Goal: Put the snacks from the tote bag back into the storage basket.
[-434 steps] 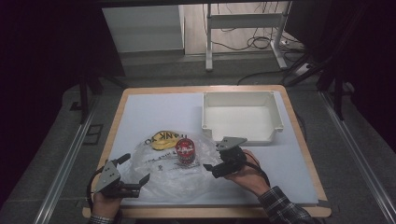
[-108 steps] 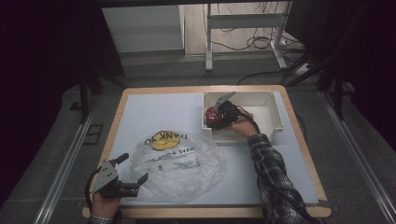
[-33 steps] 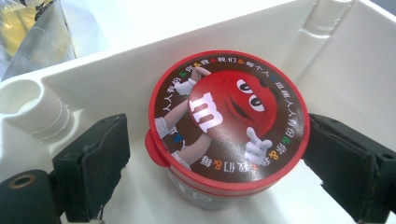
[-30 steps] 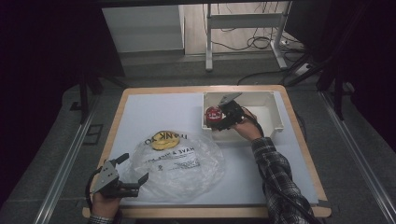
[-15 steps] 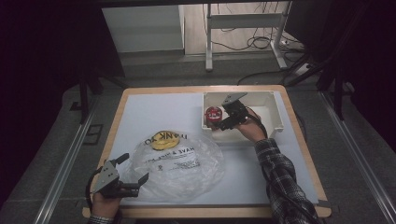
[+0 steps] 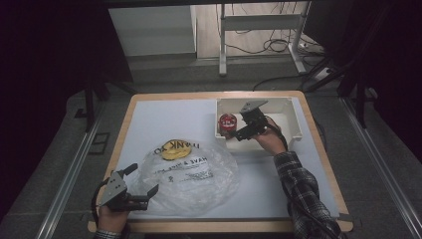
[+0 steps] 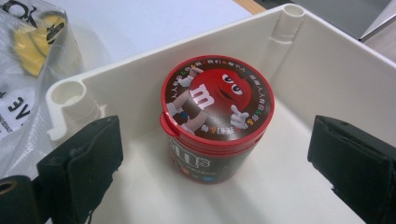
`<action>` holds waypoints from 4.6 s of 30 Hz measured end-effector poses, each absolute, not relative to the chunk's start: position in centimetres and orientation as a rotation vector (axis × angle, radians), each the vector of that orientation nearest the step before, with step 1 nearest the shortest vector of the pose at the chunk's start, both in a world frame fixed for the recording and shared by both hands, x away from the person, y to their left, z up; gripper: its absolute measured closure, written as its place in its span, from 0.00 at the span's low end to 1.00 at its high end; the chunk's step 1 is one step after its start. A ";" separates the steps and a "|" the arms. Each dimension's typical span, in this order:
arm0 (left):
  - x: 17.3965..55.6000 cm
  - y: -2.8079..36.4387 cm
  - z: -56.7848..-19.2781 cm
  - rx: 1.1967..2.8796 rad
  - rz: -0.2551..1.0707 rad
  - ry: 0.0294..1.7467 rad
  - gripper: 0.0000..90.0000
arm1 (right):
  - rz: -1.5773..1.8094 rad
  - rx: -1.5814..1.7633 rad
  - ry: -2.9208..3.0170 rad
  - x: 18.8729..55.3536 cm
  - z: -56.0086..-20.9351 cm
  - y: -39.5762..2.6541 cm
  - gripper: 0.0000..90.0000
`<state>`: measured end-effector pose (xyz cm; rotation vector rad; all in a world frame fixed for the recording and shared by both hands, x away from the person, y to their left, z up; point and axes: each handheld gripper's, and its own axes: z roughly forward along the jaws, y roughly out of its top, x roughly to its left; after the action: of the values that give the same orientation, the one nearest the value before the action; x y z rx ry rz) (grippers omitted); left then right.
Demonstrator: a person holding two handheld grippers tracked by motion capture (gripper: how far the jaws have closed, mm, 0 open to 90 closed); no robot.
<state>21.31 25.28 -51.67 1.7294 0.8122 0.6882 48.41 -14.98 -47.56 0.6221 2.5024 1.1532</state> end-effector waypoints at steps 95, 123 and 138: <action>21.2 25.4 -51.6 1.717 0.696 0.817 0.01 | 1.215 0.664 2.438 40.8 -47.0 -17.3 0.03; 21.2 25.3 -51.6 1.719 0.696 0.815 0.01 | 1.241 0.691 2.438 39.1 -47.0 -18.5 0.02; 21.2 25.3 -51.6 1.720 0.695 0.814 0.01 | 1.245 0.669 2.419 37.6 -46.8 -19.4 0.02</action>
<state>21.18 25.30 -51.65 1.7204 0.8136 0.6952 37.63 -19.37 -46.80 0.6692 2.4187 1.2448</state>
